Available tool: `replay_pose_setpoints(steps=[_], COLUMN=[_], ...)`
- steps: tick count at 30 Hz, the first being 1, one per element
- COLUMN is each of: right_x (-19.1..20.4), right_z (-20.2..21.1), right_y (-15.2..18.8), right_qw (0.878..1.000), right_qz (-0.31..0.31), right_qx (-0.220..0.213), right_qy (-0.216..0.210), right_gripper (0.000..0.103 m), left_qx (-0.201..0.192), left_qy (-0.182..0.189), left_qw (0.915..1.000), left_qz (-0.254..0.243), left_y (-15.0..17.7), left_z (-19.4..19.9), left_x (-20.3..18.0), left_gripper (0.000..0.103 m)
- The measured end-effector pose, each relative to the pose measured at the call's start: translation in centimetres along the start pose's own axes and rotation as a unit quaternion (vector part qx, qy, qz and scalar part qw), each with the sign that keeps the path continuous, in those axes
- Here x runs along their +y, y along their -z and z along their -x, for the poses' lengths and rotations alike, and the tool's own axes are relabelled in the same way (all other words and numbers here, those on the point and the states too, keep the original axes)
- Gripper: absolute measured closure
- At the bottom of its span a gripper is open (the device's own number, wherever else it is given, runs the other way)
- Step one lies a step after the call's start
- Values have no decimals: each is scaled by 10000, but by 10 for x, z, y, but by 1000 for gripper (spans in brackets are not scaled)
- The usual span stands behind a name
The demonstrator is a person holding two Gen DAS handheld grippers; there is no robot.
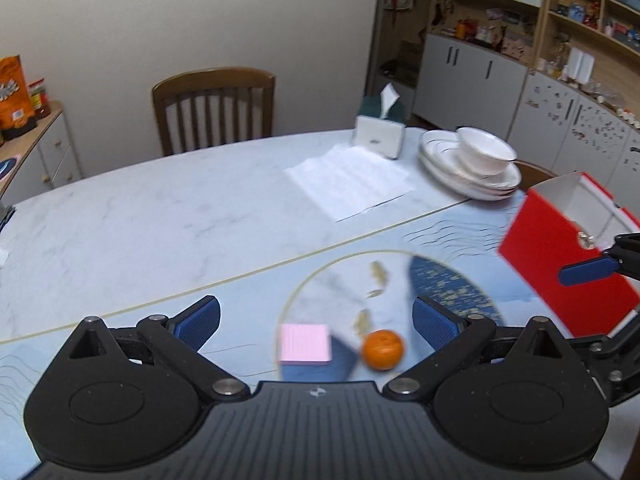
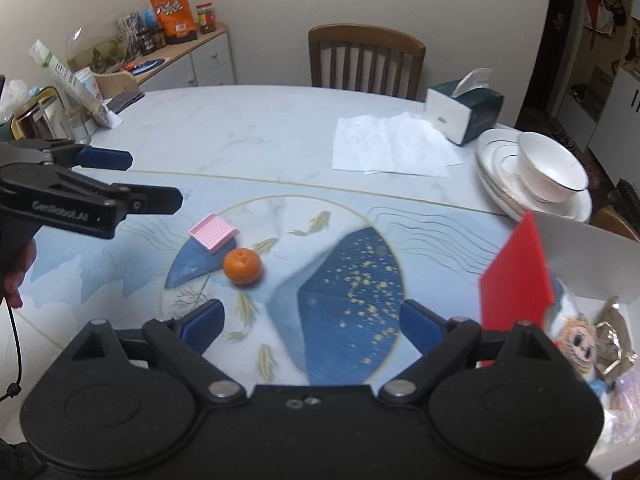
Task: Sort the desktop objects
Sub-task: 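Move both tools back over the table toward the pink sponge and orange, then grasp the pink sponge with the left tool while the right tool grasps the orange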
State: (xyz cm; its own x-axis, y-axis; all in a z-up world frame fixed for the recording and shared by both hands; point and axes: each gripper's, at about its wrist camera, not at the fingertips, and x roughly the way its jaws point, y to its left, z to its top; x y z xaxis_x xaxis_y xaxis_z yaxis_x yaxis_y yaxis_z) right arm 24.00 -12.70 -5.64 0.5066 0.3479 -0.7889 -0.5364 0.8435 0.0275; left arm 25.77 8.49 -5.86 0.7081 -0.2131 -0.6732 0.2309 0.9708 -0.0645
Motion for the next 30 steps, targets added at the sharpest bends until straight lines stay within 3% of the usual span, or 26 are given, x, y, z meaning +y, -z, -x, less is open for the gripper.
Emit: replay_pose_setpoints(steps=[12,18,30], right_x=[23,32,51], right_z=[-51,-76,-106], right_y=[-14,-19,-24], right_qw=[9992,9980,9938], right_qz=[258,443,953], right_qx=[295,438,555], right_qy=[-48,-50,-136], right_gripper=[11,15,36], left_qx=[529,589,725], left_qy=[-308,-139,135], left_qw=[9981,9981,9969], left_qz=[95,-66,-272], left_y=[19,23,26], left_z=[-51,-71,-92], left_x=[37,32,22], left_gripper=[0,0,1])
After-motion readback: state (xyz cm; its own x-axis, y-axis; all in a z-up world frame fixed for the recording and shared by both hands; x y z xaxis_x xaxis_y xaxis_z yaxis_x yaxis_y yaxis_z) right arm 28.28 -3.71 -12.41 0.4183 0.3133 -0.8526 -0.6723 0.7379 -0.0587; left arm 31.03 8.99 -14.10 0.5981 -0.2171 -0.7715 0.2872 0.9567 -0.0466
